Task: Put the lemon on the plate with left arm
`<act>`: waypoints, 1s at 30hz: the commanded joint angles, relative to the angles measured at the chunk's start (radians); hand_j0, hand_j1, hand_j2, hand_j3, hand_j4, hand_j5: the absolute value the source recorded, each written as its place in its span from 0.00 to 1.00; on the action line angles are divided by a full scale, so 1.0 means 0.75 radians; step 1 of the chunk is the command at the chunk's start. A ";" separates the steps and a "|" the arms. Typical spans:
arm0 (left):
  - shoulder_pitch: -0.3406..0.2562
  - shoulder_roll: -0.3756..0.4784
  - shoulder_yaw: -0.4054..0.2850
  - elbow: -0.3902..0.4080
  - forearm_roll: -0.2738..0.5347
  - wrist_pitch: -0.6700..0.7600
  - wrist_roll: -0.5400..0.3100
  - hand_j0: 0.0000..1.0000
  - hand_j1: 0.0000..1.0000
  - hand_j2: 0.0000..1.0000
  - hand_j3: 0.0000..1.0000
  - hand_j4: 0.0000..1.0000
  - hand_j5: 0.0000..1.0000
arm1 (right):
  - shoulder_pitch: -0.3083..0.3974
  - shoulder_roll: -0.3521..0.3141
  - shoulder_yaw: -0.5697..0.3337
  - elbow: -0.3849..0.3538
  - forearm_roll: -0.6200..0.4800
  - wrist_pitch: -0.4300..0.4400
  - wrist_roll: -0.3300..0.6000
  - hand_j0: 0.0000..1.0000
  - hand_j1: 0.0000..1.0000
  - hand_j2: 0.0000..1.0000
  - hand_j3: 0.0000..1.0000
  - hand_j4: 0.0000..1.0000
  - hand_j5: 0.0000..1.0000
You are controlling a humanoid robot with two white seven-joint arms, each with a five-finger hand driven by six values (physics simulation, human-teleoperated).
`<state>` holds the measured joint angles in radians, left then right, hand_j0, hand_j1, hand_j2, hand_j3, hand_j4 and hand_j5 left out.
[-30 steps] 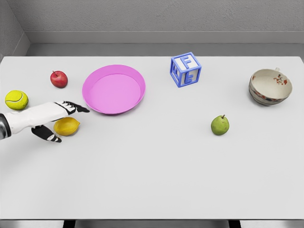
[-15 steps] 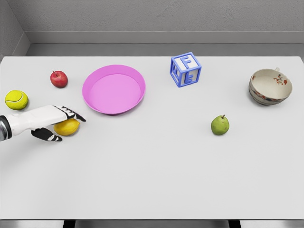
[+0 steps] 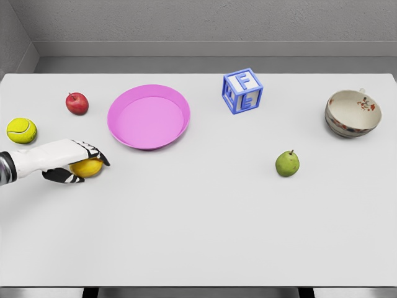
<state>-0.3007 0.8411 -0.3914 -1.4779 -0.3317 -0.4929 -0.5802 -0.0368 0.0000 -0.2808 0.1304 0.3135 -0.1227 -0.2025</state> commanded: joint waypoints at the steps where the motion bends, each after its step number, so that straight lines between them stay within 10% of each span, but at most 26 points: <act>1: 0.000 0.001 0.000 -0.001 0.009 0.003 0.000 0.66 0.66 0.66 0.66 0.66 0.66 | 0.000 0.000 0.000 0.000 -0.001 0.000 0.000 1.00 1.00 1.00 1.00 1.00 1.00; 30: -0.029 0.006 0.015 -0.011 0.015 -0.020 0.007 0.52 0.52 0.52 0.52 0.52 0.52 | 0.000 0.000 0.000 0.000 -0.001 0.000 0.000 1.00 1.00 1.00 1.00 1.00 1.00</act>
<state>-0.3237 0.8428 -0.3842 -1.4867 -0.3283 -0.5089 -0.5768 -0.0368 0.0000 -0.2808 0.1304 0.3135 -0.1227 -0.2025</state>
